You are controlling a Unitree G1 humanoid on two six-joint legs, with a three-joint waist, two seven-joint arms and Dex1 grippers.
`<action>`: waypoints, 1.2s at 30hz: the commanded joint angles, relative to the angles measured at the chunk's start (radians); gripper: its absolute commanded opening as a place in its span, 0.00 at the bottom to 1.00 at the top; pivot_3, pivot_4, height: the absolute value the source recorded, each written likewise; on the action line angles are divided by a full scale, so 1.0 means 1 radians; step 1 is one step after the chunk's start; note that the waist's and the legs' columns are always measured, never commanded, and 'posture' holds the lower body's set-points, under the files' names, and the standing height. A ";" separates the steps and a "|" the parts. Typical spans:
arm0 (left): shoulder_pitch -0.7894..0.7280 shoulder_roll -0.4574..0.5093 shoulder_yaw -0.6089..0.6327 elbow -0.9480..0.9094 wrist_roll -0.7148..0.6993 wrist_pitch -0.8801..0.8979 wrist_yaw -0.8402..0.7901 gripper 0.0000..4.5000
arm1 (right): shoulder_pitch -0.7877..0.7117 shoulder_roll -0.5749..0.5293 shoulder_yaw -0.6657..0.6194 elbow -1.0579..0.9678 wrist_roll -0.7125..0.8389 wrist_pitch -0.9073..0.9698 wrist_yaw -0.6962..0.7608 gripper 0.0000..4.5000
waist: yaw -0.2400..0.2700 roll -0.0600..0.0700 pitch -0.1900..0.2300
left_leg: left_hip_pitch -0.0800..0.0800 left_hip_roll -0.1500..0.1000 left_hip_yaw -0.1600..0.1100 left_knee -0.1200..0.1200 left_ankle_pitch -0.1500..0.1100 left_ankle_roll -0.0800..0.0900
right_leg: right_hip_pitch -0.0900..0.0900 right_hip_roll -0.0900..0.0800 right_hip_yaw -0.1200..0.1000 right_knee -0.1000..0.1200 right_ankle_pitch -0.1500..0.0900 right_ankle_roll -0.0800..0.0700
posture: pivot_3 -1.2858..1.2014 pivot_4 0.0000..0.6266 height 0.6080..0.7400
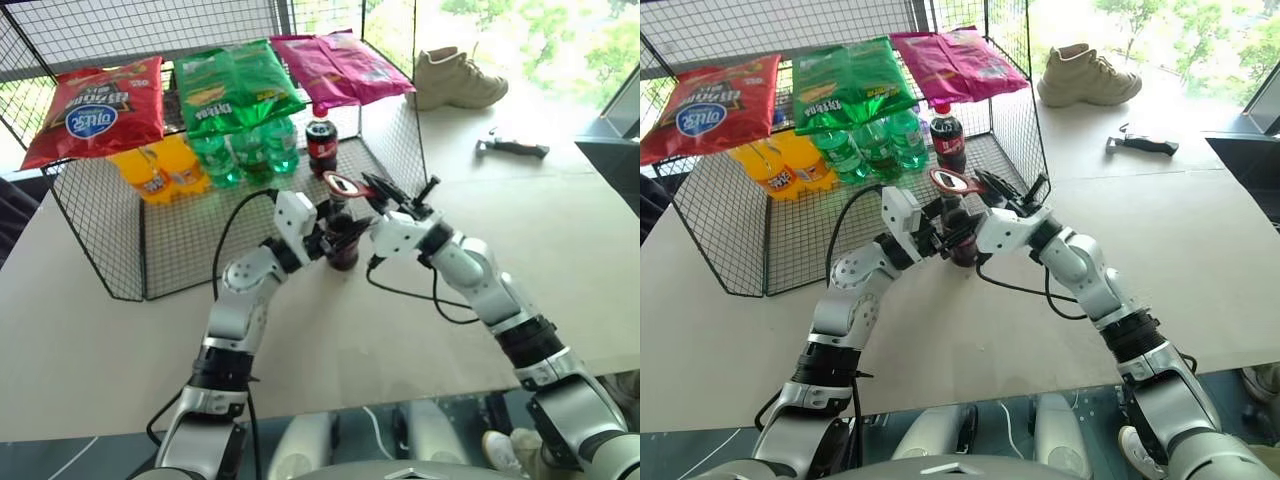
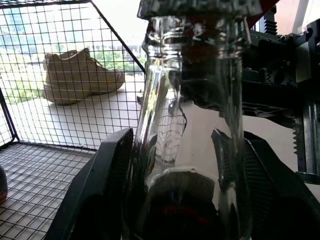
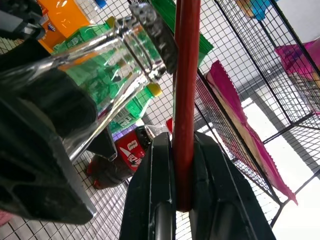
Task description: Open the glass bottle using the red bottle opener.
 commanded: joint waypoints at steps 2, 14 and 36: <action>-0.032 -0.009 -0.011 -0.017 -0.003 -0.015 -0.004 0.51 | 0.009 -0.024 0.045 0.075 -0.062 -0.042 0.021 0.00 | 0.000 0.000 0.000 | 0.002 0.000 0.000 0.000 0.000 0.000 | 0.002 0.000 0.000 0.000 0.000 0.000 | 0.52 0.24 1.00; -0.030 -0.014 -0.013 -0.013 -0.001 -0.016 -0.003 0.51 | -0.015 0.023 0.087 0.120 -0.020 -0.094 0.096 0.00 | -0.002 0.000 0.000 | 0.007 0.000 0.001 -0.002 0.000 0.000 | 0.007 0.000 0.001 -0.001 0.000 0.000 | 0.52 0.24 1.00; -0.028 -0.030 -0.026 0.010 0.009 -0.023 -0.016 0.51 | -0.264 -0.180 0.008 0.185 -0.173 -0.258 0.032 0.00 | 0.006 0.001 0.001 | 0.008 0.000 -0.001 -0.004 0.000 0.000 | 0.010 0.000 0.000 -0.005 0.000 0.000 | 0.52 0.24 1.00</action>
